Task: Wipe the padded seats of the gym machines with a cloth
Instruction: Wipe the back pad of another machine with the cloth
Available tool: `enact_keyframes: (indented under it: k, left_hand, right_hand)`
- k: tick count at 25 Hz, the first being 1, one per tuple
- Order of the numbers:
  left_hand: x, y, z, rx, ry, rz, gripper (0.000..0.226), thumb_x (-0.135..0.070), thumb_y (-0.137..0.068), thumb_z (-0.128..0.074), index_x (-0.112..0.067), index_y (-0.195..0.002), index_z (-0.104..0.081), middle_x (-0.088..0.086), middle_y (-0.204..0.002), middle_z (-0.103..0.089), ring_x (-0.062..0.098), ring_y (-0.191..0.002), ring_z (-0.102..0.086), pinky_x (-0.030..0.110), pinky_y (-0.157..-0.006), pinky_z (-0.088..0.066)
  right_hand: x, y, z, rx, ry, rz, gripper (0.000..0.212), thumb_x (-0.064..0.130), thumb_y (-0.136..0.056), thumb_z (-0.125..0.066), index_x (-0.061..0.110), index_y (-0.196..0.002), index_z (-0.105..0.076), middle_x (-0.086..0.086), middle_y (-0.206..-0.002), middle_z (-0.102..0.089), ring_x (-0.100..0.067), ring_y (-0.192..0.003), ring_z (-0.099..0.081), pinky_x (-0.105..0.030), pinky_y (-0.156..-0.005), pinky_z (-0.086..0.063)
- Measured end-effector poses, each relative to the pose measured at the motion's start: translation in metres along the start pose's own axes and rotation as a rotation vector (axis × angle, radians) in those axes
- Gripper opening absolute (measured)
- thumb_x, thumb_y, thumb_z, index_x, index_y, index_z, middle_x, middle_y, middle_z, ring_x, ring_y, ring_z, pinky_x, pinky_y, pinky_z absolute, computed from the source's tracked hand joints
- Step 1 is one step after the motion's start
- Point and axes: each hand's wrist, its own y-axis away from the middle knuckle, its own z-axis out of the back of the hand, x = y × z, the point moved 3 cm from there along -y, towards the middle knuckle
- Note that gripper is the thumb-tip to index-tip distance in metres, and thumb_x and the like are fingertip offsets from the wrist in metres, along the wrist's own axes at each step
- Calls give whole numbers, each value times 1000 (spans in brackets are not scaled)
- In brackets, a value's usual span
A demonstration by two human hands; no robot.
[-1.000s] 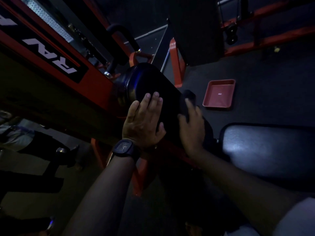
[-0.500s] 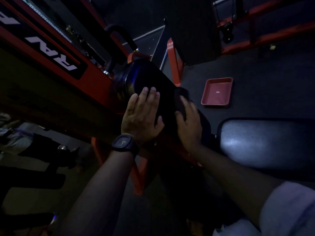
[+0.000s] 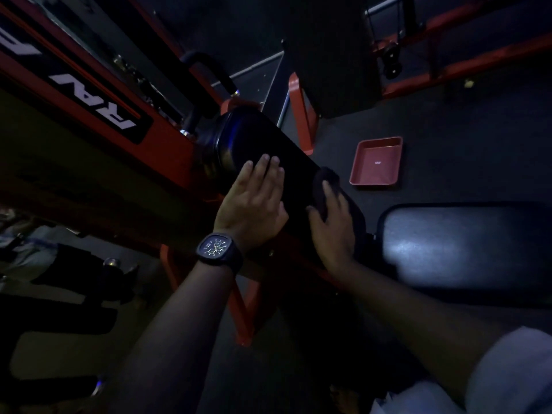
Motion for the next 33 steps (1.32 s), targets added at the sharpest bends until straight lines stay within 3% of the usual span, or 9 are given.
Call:
enact_keyframes:
  k: [3,6,10,14,18,22,25,29,33]
  left_hand:
    - [-2,-2,-2,11,-23,-21,60,-34,-92,-39,3,-135,-60,24,-142,-57,38,-136,-52,50,-117,-26]
    - [-7,-6,-4,15,4,-53,60,-35,-92,-40,2,-133,-62,24,-140,-59,38,-134,-53,49,-116,-28]
    - [-10,-7,-13,-25,-24,-54,58,-35,-93,-40,2,-130,-64,23,-137,-61,36,-132,-56,47,-115,-31]
    - [-17,-6,-19,-70,6,-72,56,-34,-94,-40,2,-129,-66,23,-137,-62,34,-132,-57,46,-116,-32]
    - [-22,-6,-24,-134,-9,-39,55,-32,-96,-38,1,-130,-65,19,-137,-63,29,-132,-58,43,-115,-33]
    - [-22,-3,-24,-165,21,-36,53,-32,-94,-44,1,-130,-65,19,-138,-62,29,-133,-56,43,-115,-33]
    - [-24,-4,-26,-184,6,-25,54,-33,-94,-44,0,-131,-65,17,-139,-61,28,-135,-54,41,-115,-33]
    - [-24,-1,-27,-168,29,-13,57,-35,-93,-44,0,-134,-63,17,-143,-58,27,-138,-51,41,-118,-28]
    - [-25,-2,-29,-168,5,0,58,-36,-93,-43,-1,-134,-63,16,-143,-58,25,-139,-50,40,-118,-28]
  right_hand:
    - [5,1,-2,15,23,336,60,42,-98,-46,38,-156,-31,1,-163,-28,-16,-148,-28,-25,-112,-25]
    - [-16,-13,-1,-18,-69,-218,60,43,-101,-45,37,-157,-26,-3,-164,-26,-25,-147,-31,-38,-114,-29]
    - [10,3,-8,-3,-3,286,63,42,-96,-48,39,-156,-28,1,-163,-28,-17,-147,-28,-31,-113,-27]
    - [-18,-20,1,-15,-26,-203,63,41,-99,-46,36,-158,-24,-5,-164,-26,-28,-146,-33,-43,-114,-33]
    - [16,-13,-5,27,-5,336,62,41,-95,-43,38,-156,-30,1,-162,-29,-16,-145,-30,-30,-110,-28]
    - [-1,-45,0,-15,-41,-113,60,40,-98,-45,37,-156,-28,-4,-161,-31,-25,-143,-37,-43,-111,-37]
    - [20,-34,-6,21,17,348,58,39,-98,-46,42,-154,-31,0,-161,-32,-19,-145,-34,-37,-109,-35]
    - [4,-74,3,-7,-39,-96,57,38,-99,-46,37,-154,-33,-1,-156,-38,-21,-139,-41,-41,-107,-37]
    - [24,-50,-6,46,7,353,57,44,-94,-44,45,-151,-34,1,-158,-37,-18,-141,-39,-37,-104,-38]
